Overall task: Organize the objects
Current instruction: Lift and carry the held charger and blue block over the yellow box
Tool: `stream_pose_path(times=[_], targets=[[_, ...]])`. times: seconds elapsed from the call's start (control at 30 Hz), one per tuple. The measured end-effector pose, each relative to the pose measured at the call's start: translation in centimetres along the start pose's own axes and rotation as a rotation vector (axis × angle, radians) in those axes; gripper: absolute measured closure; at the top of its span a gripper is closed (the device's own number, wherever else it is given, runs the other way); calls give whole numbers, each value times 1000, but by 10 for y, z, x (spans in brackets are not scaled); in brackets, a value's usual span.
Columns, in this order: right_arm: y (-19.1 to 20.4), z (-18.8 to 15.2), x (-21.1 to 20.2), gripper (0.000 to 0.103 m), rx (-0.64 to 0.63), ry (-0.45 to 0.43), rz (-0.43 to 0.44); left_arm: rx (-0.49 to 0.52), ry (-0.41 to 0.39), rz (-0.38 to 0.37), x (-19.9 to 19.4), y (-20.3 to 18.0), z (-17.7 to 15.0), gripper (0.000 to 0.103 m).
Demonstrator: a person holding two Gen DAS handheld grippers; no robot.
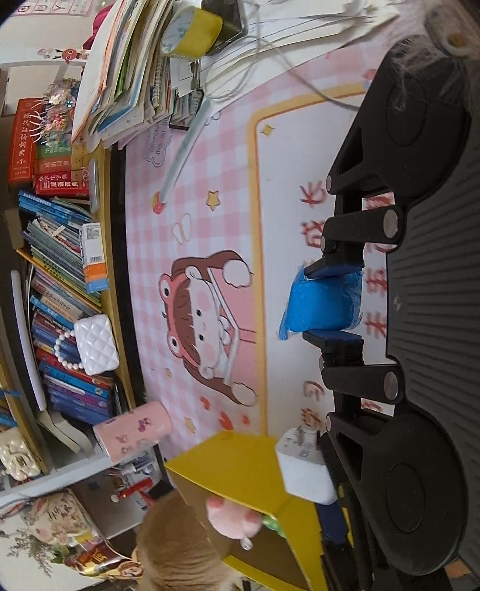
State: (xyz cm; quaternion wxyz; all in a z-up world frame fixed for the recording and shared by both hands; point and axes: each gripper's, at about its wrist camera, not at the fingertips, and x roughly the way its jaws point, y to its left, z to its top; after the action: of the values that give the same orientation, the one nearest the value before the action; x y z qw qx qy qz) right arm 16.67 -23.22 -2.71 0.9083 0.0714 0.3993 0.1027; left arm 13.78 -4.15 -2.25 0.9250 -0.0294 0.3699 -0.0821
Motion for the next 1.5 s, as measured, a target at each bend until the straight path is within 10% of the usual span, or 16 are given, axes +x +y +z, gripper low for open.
stream_pose_path(times=[0.8,1.5], targets=[[152,-100,-40,76,-167,88,148,-144,13,129,-113,115,-92,53],[210,-116,-62,76,-255,34,153,-196,-94,150,-160,155,-104,53]])
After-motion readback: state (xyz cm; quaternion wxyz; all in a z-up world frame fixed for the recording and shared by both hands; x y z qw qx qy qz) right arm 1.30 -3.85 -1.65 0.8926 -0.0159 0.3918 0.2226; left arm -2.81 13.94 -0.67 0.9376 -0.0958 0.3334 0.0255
